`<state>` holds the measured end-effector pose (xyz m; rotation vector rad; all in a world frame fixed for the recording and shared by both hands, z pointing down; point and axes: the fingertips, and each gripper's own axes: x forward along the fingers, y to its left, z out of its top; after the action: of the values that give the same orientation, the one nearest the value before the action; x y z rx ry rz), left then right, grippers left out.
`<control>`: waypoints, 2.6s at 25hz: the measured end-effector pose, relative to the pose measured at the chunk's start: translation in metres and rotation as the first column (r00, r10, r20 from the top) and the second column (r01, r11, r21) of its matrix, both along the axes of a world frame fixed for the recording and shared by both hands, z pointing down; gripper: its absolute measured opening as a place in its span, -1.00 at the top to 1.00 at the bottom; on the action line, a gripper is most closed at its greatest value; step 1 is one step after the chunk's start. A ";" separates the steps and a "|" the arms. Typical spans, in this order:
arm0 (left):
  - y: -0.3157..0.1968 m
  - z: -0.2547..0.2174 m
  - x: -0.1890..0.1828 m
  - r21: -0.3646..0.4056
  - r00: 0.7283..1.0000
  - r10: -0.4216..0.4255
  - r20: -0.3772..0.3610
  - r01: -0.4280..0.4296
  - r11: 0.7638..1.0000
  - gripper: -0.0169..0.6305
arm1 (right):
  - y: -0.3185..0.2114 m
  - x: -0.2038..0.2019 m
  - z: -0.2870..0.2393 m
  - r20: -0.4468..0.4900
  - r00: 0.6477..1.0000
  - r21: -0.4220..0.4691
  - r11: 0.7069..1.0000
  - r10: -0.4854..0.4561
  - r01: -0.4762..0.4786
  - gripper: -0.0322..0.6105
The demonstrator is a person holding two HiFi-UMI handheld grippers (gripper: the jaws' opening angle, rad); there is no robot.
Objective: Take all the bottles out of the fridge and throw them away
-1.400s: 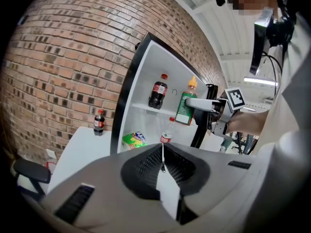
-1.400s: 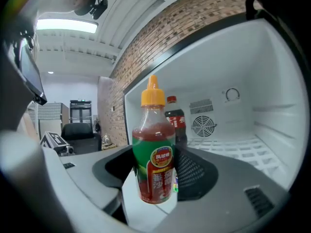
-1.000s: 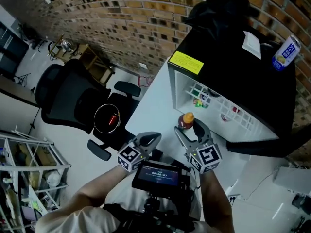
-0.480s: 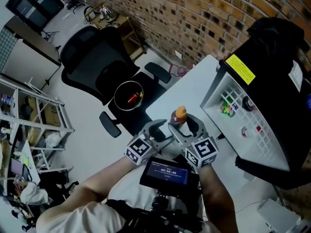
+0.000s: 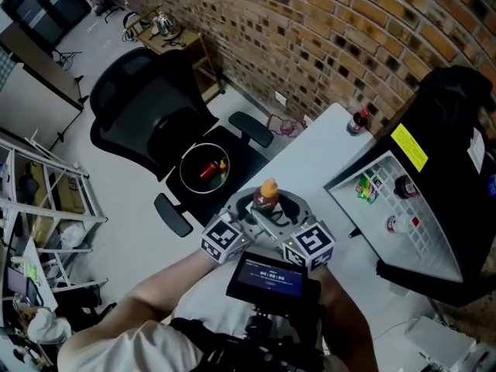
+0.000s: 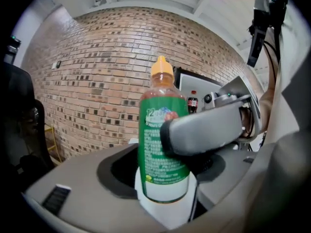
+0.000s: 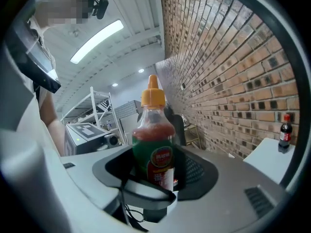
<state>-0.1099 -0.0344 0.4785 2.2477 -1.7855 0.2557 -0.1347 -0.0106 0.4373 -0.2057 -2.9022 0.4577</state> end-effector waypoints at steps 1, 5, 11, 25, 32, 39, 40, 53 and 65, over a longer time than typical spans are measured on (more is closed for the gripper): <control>0.001 -0.001 -0.006 0.001 1.000 0.004 0.000 -0.004 1.000 0.06 | 0.002 -0.007 0.001 -0.006 1.000 0.004 1.000 0.000 0.000 0.11; 0.004 0.000 -0.029 -0.011 1.000 0.011 -0.006 -0.011 1.000 0.08 | 0.005 -0.030 0.004 -0.028 1.000 0.008 1.000 0.007 -0.007 0.09; 0.008 0.007 -0.062 -0.012 1.000 0.013 -0.012 -0.014 1.000 0.08 | 0.010 -0.063 0.006 -0.055 0.998 0.017 1.000 0.015 -0.014 0.03; 0.048 0.102 -0.184 -0.250 0.963 -0.251 -0.094 0.221 0.943 0.08 | -0.003 -0.107 0.028 -0.124 0.990 -0.020 0.997 0.068 -0.071 0.03; 0.074 0.165 -0.243 -0.419 0.950 -0.308 0.049 0.299 0.858 0.08 | -0.014 -0.110 0.043 -0.174 0.979 -0.047 0.992 0.105 -0.115 0.03; 0.088 0.244 -0.289 -0.560 0.964 -0.106 0.242 0.228 0.796 0.08 | -0.031 -0.089 0.061 -0.234 0.952 -0.037 0.977 0.198 -0.212 0.03; 0.090 0.256 -0.292 -0.585 0.964 -0.068 0.258 0.212 0.783 0.08 | -0.034 -0.083 0.064 -0.247 0.946 -0.035 0.973 0.212 -0.227 0.03; 0.116 0.345 -0.309 -0.839 0.984 -0.056 0.168 0.173 0.515 0.08 | -0.048 -0.060 0.088 -0.336 0.901 -0.043 0.951 0.276 -0.307 0.04; 0.137 0.415 -0.304 -0.986 0.995 0.077 0.064 0.051 0.160 0.08 | -0.038 -0.053 0.102 -0.397 0.869 -0.063 0.936 0.295 -0.346 0.04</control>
<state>-0.4139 0.1030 0.8938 1.1850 -0.9621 1.1849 -0.1878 -0.0486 0.5390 0.3245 -2.5208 0.6615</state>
